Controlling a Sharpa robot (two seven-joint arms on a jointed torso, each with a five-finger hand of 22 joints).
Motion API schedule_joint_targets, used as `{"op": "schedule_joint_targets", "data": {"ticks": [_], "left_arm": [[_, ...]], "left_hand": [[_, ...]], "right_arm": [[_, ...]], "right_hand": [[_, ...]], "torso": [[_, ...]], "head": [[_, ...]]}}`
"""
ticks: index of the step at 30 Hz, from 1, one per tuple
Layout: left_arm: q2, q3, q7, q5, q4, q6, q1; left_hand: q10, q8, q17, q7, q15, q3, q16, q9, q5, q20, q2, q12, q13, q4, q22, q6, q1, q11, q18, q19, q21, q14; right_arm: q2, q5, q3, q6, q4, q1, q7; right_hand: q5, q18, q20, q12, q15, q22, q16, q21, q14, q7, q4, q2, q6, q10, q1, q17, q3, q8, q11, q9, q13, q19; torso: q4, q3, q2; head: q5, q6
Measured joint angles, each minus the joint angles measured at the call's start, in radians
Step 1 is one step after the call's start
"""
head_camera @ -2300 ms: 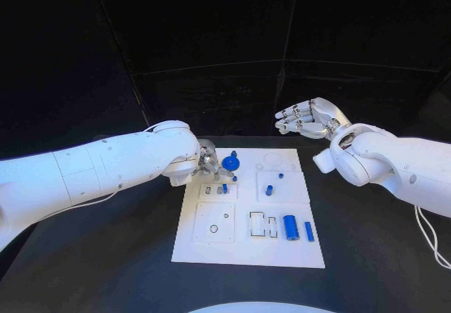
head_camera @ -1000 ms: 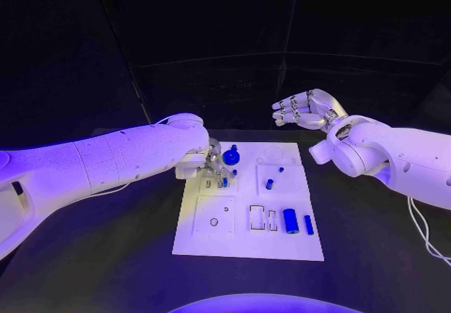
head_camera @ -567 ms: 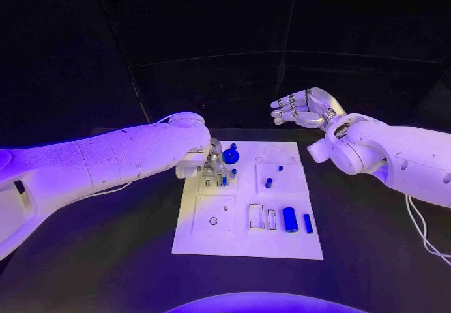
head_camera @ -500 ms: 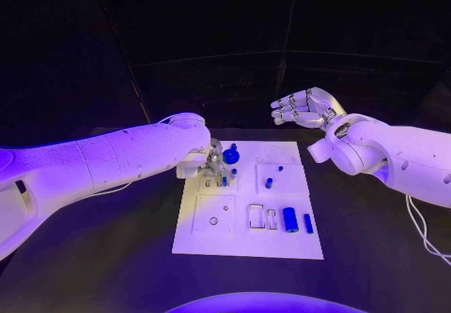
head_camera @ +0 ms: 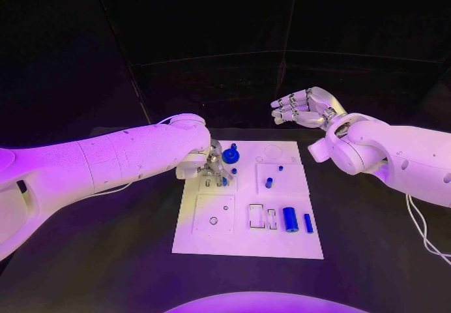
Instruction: Assemble the parts on the task board
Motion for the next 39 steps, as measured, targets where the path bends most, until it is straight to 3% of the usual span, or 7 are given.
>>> {"op": "schedule_joint_targets", "data": {"ticks": [6,10,20,27,30,35,39], "left_arm": [[0.003,0.000,0.002,0.000,-0.002,-0.001,0.000],[0.005,0.000,0.006,0.000,-0.002,-0.005,0.000],[0.007,0.000,0.018,0.007,0.000,-0.013,0.001],[0.001,0.000,0.022,0.026,0.005,-0.016,0.001],[-0.002,-0.001,0.024,0.033,0.008,-0.019,0.000],[-0.005,-0.001,0.027,0.041,0.010,-0.028,-0.001],[-0.012,-0.001,0.031,0.045,0.018,-0.039,-0.001]], "left_hand": [[0.000,0.004,0.000,0.001,0.000,0.017,0.000,0.006,0.000,0.000,0.011,-0.004,-0.005,-0.017,0.003,-0.006,0.026,0.000,0.000,0.000,0.000,0.000],[-0.001,0.009,0.000,-0.001,0.000,0.042,0.000,0.011,0.000,0.000,0.026,-0.009,-0.009,-0.036,0.007,-0.008,0.060,-0.001,-0.015,0.000,0.000,0.000],[-0.021,0.008,0.000,-0.004,0.000,0.166,0.000,0.016,-0.002,0.000,0.030,-0.040,-0.031,-0.137,0.009,-0.036,0.186,-0.010,-0.015,0.000,0.004,0.000],[-0.022,0.017,0.000,0.000,0.000,0.218,0.000,0.016,0.004,0.000,0.019,-0.058,-0.044,-0.101,0.015,-0.043,0.206,-0.010,-0.015,0.000,0.004,0.000],[-0.022,0.025,0.000,0.000,0.000,0.259,0.000,0.016,0.004,0.000,-0.007,-0.064,-0.047,-0.091,0.016,-0.043,0.192,-0.010,-0.015,0.000,0.004,0.000],[-0.023,0.044,0.000,0.000,0.000,0.405,0.000,0.016,0.004,0.000,-0.061,-0.064,-0.049,-0.120,0.019,-0.054,0.138,-0.009,-0.015,0.000,0.004,0.000],[-0.012,0.082,0.000,-0.002,0.000,0.503,0.000,0.016,0.004,0.000,-0.097,-0.064,-0.045,-0.129,0.024,-0.063,0.088,-0.006,-0.015,0.000,0.004,0.000]], "right_arm": [[0.001,0.000,0.000,0.001,-0.001,0.000,0.001],[0.001,0.000,0.000,0.002,-0.003,0.000,0.001],[0.004,0.000,0.000,0.005,-0.007,0.000,0.001],[0.006,0.000,0.000,0.008,-0.010,0.000,0.001],[0.006,0.000,0.000,0.008,-0.011,0.000,0.001],[0.007,0.000,0.000,0.009,-0.013,0.000,0.001],[0.008,0.000,0.000,0.010,-0.015,0.000,0.001]], "right_hand": [[0.000,0.000,0.000,0.000,0.000,0.000,-0.001,-0.001,0.000,0.000,0.000,0.000,0.000,0.000,0.000,0.000,0.000,0.000,0.000,0.000,-0.001,0.000],[0.000,0.000,0.000,0.000,0.004,-0.001,-0.004,-0.004,0.004,0.000,-0.002,0.000,0.000,0.000,0.000,-0.001,0.002,0.000,0.000,0.000,-0.004,0.000],[0.000,0.000,0.000,0.000,0.004,-0.001,-0.004,-0.004,0.004,0.000,-0.002,0.000,0.000,0.000,0.000,-0.001,0.002,0.000,0.000,0.000,-0.004,0.000],[0.004,0.000,0.000,0.000,0.004,-0.002,-0.004,-0.004,0.003,0.000,-0.003,0.000,0.000,0.000,0.000,-0.002,0.008,0.000,0.000,0.000,-0.008,0.007],[0.004,0.000,0.000,0.000,0.004,-0.002,-0.004,-0.004,0.003,0.000,-0.003,0.000,0.000,0.000,0.000,-0.002,0.009,0.000,0.000,0.000,-0.008,0.007],[0.004,0.000,0.000,0.000,0.004,-0.004,-0.004,-0.008,0.003,0.000,-0.003,0.000,0.000,0.000,0.000,-0.004,0.008,0.000,0.000,0.000,-0.010,0.007],[0.004,0.000,0.000,0.000,0.004,-0.004,-0.007,-0.008,0.003,0.000,-0.003,0.000,0.000,0.000,0.000,-0.004,0.008,0.000,0.000,0.000,-0.010,0.007]], "torso": [[0.0000,0.0000,0.000],[0.0000,0.0000,0.000],[0.0010,-0.0001,0.000],[0.0012,-0.0006,0.000],[0.0012,-0.0007,0.000],[0.0012,-0.0007,0.001],[0.0012,-0.0005,0.001]], "head": [[0.000,-0.002],[0.000,-0.003],[-0.001,-0.005],[-0.001,-0.007],[-0.002,-0.007],[-0.003,-0.007],[-0.001,-0.007]]}}
